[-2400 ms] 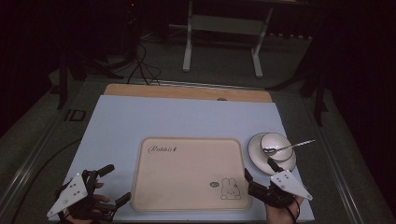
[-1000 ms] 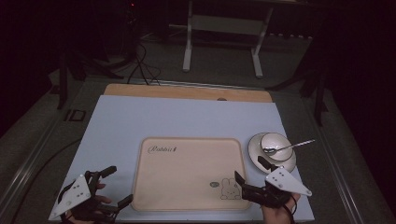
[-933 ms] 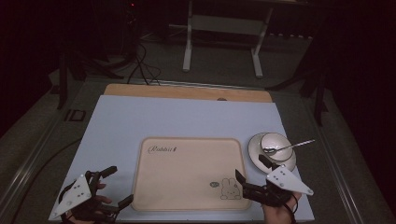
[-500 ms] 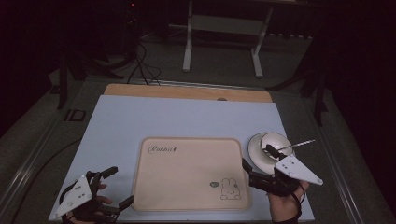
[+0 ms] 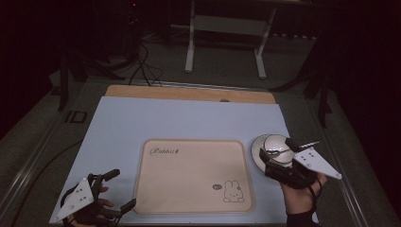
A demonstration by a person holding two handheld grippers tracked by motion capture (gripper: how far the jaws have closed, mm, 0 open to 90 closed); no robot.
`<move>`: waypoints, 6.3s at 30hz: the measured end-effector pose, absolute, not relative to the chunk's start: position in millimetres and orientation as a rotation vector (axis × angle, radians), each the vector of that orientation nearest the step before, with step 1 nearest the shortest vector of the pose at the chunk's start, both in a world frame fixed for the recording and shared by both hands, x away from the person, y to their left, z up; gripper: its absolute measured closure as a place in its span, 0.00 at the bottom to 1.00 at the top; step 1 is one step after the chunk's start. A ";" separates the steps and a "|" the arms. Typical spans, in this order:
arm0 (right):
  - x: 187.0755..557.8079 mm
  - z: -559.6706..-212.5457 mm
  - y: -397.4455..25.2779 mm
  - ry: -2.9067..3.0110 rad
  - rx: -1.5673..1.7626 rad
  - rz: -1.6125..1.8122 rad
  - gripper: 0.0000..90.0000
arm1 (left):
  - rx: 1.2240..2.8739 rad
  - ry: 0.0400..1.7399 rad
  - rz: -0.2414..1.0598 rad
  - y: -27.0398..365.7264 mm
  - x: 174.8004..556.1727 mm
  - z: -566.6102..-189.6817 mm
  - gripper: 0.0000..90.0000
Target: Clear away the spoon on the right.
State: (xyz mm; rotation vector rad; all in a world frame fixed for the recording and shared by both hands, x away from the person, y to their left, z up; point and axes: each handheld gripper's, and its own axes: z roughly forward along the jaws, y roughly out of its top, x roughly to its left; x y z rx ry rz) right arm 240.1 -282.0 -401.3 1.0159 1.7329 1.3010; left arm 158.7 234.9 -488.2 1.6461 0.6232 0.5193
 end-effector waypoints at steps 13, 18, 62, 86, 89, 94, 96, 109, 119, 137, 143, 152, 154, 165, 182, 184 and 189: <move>258.0 -401.4 -316.1 1.634 1.114 1.250 0.10 | 1.646 0.629 0.523 235.5 157.8 -488.4 0.00; 265.0 -404.2 -332.3 1.609 1.161 1.205 0.12 | 1.657 0.634 0.522 235.2 157.6 -489.0 0.00; 313.5 -471.7 -427.6 1.508 1.620 1.174 0.27 | 1.679 0.621 0.522 230.6 157.0 -490.4 0.00; 333.6 -484.8 -448.2 1.486 1.751 1.377 0.63 | 1.684 0.612 0.527 229.7 156.4 -490.9 0.00; 334.2 -484.1 -449.3 1.485 1.750 1.405 0.75 | 1.684 0.612 0.526 229.6 156.3 -491.0 0.00; 333.6 -480.3 -448.8 1.503 1.726 1.412 0.89 | 1.685 0.612 0.526 229.7 156.2 -491.0 0.00; 333.1 -478.2 -449.3 1.501 1.724 1.425 0.91 | 1.686 0.611 0.527 229.7 156.1 -491.0 0.00; 333.6 -458.3 -441.2 1.543 1.665 1.544 1.00 | 1.686 0.608 0.528 229.5 156.1 -490.9 0.00; 333.7 -432.0 -432.3 1.597 1.572 1.506 1.00 | 1.685 0.606 0.529 229.4 155.7 -490.5 0.00; 330.1 -387.5 -419.4 1.767 1.391 1.427 1.00 | 1.674 0.602 0.529 229.5 155.0 -489.8 0.00; 330.1 -377.0 -416.1 1.818 1.345 1.438 1.00 | 1.675 0.601 0.527 229.3 155.0 -489.8 0.00; 328.9 -363.1 -403.0 1.912 1.242 1.424 1.00 | 1.676 0.598 0.522 229.0 155.3 -490.1 0.00; 329.7 -360.2 -398.6 1.950 1.207 1.432 1.00 | 1.677 0.598 0.522 228.9 155.2 -490.0 0.00; 330.6 -352.5 -369.7 2.127 1.038 1.474 1.00 | 1.677 0.596 0.522 229.0 155.0 -490.0 0.00; 332.6 -357.1 -319.3 2.395 0.805 1.541 1.00 | 1.675 0.597 0.523 229.3 154.9 -489.9 0.00; 332.3 -358.2 -314.6 2.412 0.784 1.551 1.00 | 1.675 0.596 0.523 229.3 154.8 -489.9 0.00; 332.5 -363.5 -302.8 2.463 0.727 1.581 1.00 | 1.675 0.596 0.522 229.4 154.8 -489.9 0.00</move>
